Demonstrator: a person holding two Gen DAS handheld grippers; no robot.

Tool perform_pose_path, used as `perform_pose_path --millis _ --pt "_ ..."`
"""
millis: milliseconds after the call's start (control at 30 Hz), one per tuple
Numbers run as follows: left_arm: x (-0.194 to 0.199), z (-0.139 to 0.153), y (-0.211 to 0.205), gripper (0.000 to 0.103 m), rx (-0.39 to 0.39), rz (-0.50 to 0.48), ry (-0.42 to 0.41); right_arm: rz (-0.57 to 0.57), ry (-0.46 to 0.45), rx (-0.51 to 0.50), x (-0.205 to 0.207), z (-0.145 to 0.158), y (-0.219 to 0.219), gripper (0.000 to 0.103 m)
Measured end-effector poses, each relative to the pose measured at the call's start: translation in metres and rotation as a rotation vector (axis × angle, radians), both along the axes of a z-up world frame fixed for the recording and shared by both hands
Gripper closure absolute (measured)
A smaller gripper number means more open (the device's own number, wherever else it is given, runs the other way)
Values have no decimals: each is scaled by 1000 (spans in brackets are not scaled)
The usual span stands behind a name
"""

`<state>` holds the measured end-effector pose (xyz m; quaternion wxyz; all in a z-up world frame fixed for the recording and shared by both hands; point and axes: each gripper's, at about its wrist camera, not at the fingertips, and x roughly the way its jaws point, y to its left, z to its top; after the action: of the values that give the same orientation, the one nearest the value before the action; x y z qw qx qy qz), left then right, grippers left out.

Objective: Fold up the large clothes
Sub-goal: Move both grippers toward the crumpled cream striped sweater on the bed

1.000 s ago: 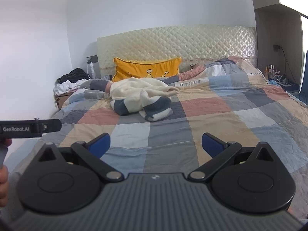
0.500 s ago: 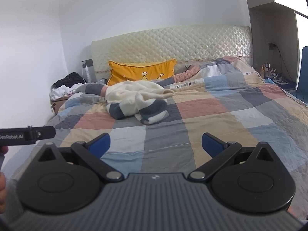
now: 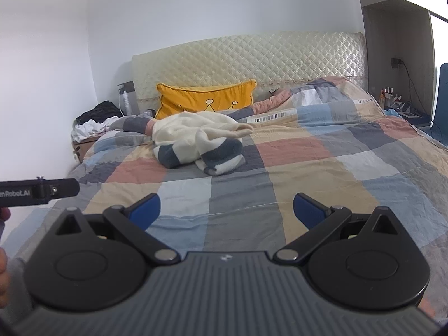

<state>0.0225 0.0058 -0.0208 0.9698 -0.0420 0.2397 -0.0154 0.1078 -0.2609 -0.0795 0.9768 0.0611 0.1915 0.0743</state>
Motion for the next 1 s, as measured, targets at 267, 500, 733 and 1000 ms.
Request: perform_pose_path --millis 267,500,733,1000 --pt "1 -10 3 0 5 6 16 11 -4 -16 -3 -3 1 0" --pt "1 -14 3 0 5 4 23 7 10 -6 0 -6 0 0" --pt "4 -16 1 0 -1 -12 27 7 11 -3 2 -10 2 0" --pt "10 -21 -1 0 -6 -11 42 8 37 7 7 -17 -1 0"
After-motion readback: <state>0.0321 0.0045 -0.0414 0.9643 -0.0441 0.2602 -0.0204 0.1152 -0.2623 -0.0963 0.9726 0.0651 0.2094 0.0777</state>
